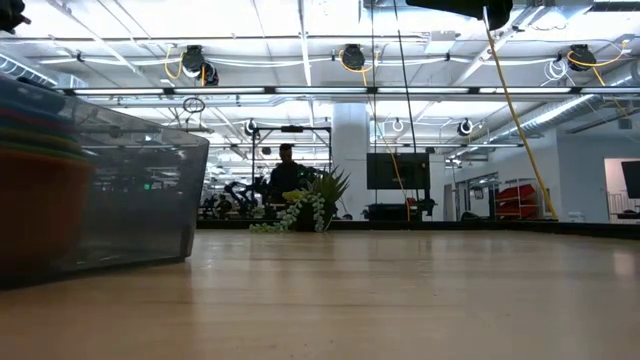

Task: Nest measuring cups in basket
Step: Put the nested measuring cups into the black bin

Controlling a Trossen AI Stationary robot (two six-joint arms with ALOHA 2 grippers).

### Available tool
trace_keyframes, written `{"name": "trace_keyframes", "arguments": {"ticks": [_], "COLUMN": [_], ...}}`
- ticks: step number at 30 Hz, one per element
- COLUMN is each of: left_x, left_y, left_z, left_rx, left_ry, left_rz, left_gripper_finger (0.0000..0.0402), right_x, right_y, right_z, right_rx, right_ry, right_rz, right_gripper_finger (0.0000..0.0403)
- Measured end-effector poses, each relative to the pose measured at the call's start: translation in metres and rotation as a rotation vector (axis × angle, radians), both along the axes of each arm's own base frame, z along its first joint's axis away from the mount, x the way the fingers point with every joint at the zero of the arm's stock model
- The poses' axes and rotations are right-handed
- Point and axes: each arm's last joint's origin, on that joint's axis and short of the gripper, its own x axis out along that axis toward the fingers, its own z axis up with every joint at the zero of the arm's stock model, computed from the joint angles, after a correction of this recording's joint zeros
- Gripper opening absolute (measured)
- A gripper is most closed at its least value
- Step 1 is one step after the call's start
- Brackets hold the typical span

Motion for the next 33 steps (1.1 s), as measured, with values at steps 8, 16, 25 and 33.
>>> {"name": "trace_keyframes", "arguments": {"ticks": [8,16,25,33], "left_x": [-0.004,-0.008,-0.008,-0.013], "left_y": [0.002,0.009,0.008,0.013], "left_z": [-0.003,-0.008,-0.008,-0.021], "left_rx": [0.036,0.089,0.045,0.063], "left_ry": [0.037,0.097,0.112,0.144], "left_rz": [-0.001,0.083,0.142,0.16], "left_gripper_finger": [0.0097,0.0097,0.0097,0.0097], "right_x": [0.0,0.0,0.0,0.0], "right_y": [0.0,0.0,0.0,0.0], "right_z": [0.0,0.0,0.0,0.0], "right_rx": [0.0,0.002,0.003,0.003], "right_ry": [0.0,-0.001,-0.002,-0.002], "right_rz": [0.0,0.0,0.001,0.002], "right_gripper_finger": [0.0192,0.0192,0.0192,0.0192]}}
